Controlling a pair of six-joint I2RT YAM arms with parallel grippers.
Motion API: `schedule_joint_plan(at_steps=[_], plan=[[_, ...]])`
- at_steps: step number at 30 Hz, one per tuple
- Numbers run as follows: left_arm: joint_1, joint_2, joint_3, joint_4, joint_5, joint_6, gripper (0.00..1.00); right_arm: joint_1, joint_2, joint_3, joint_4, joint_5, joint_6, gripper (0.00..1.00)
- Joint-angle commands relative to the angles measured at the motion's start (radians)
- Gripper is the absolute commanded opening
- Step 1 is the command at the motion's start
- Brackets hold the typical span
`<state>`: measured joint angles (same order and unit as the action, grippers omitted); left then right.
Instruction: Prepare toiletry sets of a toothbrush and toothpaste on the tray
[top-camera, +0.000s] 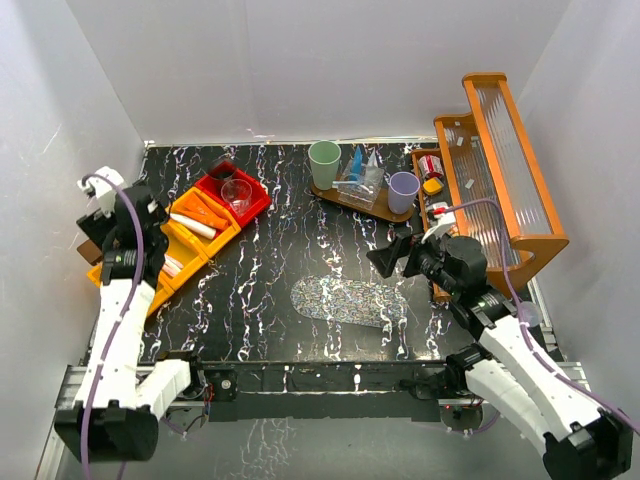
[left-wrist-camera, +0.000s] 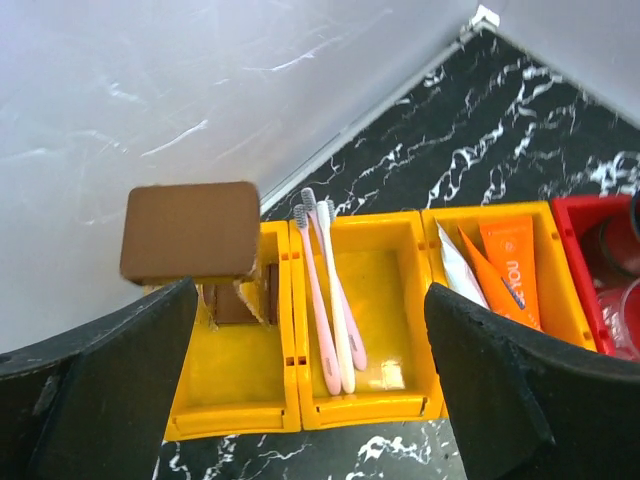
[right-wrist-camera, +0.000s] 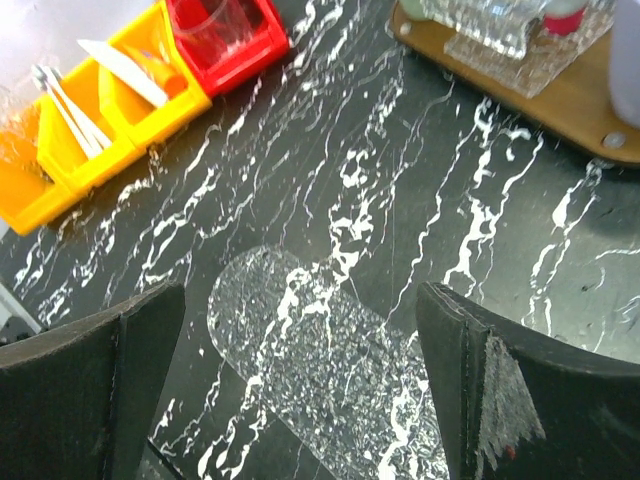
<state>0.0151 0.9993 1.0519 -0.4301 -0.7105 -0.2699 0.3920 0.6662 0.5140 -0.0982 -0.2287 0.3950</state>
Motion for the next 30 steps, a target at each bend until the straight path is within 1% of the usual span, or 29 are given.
schedule_joint_plan(at_steps=[1,4,8,11,12,14,15,17,19,20,22,24,26,27,28,30], plan=[[0.012,-0.128,-0.158,0.251,-0.133,-0.086,0.94,0.009,0.065,0.045,0.055,-0.083,0.006,0.98],[0.027,-0.133,-0.235,0.31,-0.143,-0.084,0.94,0.013,0.107,0.067,0.044,-0.133,-0.002,0.98],[0.041,-0.053,-0.206,0.198,-0.14,-0.191,0.9,0.013,0.16,0.084,0.044,-0.192,0.004,0.98],[0.042,-0.047,-0.234,0.179,-0.117,-0.274,0.83,0.013,0.188,0.086,0.053,-0.212,0.021,0.98],[0.042,-0.051,-0.25,0.184,-0.119,-0.29,0.77,0.013,0.195,0.085,0.061,-0.22,0.029,0.98],[0.041,-0.06,-0.282,0.191,-0.155,-0.311,0.6,0.013,0.212,0.087,0.08,-0.24,0.043,0.98],[0.041,-0.065,-0.303,0.206,-0.181,-0.311,0.54,0.013,0.221,0.089,0.089,-0.249,0.046,0.98],[0.042,-0.079,-0.36,0.275,-0.219,-0.285,0.48,0.013,0.236,0.093,0.099,-0.252,0.047,0.98],[0.042,-0.084,-0.4,0.331,-0.225,-0.262,0.44,0.013,0.252,0.095,0.108,-0.248,0.051,0.98],[0.043,-0.082,-0.416,0.358,-0.217,-0.25,0.44,0.012,0.261,0.095,0.114,-0.248,0.056,0.98],[0.042,-0.068,-0.436,0.397,-0.211,-0.236,0.47,0.013,0.278,0.096,0.123,-0.253,0.067,0.98],[0.043,-0.044,-0.439,0.411,-0.207,-0.22,0.5,0.013,0.292,0.097,0.126,-0.264,0.073,0.98],[0.042,-0.02,-0.436,0.394,-0.239,-0.228,0.54,0.013,0.303,0.099,0.126,-0.268,0.077,0.98],[0.042,-0.015,-0.45,0.416,-0.26,-0.224,0.58,0.013,0.306,0.098,0.126,-0.27,0.077,0.98],[0.042,-0.012,-0.472,0.468,-0.264,-0.192,0.59,0.013,0.311,0.097,0.128,-0.273,0.08,0.99],[0.042,-0.014,-0.513,0.569,-0.236,-0.102,0.57,0.013,0.322,0.095,0.135,-0.276,0.089,0.98]])
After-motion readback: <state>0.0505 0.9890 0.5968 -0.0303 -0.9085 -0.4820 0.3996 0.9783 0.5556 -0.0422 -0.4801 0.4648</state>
